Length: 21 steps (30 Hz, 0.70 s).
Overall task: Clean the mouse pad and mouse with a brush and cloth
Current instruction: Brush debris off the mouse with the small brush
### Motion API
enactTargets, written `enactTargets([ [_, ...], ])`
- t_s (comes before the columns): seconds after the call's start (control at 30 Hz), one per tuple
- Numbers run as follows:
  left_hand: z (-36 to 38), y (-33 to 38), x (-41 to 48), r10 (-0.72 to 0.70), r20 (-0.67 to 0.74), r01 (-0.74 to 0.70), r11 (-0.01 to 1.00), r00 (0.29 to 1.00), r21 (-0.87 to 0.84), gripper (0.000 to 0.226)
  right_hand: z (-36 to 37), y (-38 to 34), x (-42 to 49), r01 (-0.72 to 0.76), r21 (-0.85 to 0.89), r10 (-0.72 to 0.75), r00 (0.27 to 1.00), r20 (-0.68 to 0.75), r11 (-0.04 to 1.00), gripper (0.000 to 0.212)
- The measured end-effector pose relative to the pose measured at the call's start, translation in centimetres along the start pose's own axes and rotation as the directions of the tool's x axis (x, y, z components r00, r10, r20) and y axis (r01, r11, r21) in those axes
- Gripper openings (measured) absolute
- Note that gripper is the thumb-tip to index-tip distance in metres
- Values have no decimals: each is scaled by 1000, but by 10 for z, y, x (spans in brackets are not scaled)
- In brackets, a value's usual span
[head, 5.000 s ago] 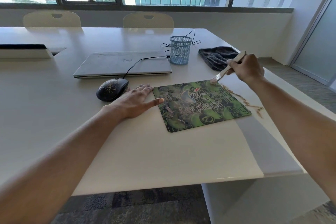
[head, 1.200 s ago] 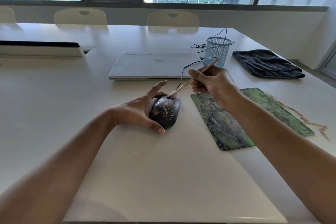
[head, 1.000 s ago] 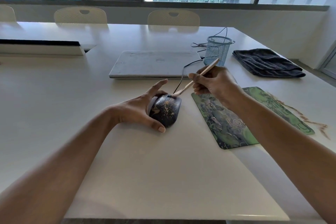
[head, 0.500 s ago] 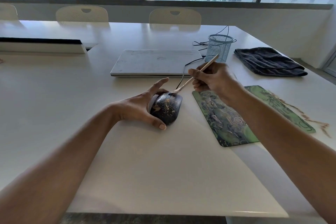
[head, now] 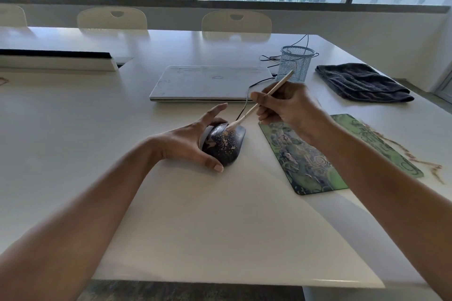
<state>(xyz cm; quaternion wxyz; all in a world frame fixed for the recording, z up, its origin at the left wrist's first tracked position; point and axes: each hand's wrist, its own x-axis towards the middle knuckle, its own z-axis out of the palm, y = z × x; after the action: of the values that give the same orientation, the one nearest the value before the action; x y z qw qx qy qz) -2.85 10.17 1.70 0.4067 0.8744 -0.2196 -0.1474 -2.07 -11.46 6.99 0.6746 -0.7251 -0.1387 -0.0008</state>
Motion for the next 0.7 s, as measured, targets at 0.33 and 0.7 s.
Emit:
enactTargets([
  [0.33, 0, -1, 1, -10, 4, 10, 1000, 1000, 25, 120, -11, -5, -9, 39, 44, -39, 999, 5, 998, 10],
  [0.7, -1, 0, 1, -31, 13, 31, 999, 999, 37, 119, -10, -5, -20, 72, -114, -67, 997, 45, 991, 24],
])
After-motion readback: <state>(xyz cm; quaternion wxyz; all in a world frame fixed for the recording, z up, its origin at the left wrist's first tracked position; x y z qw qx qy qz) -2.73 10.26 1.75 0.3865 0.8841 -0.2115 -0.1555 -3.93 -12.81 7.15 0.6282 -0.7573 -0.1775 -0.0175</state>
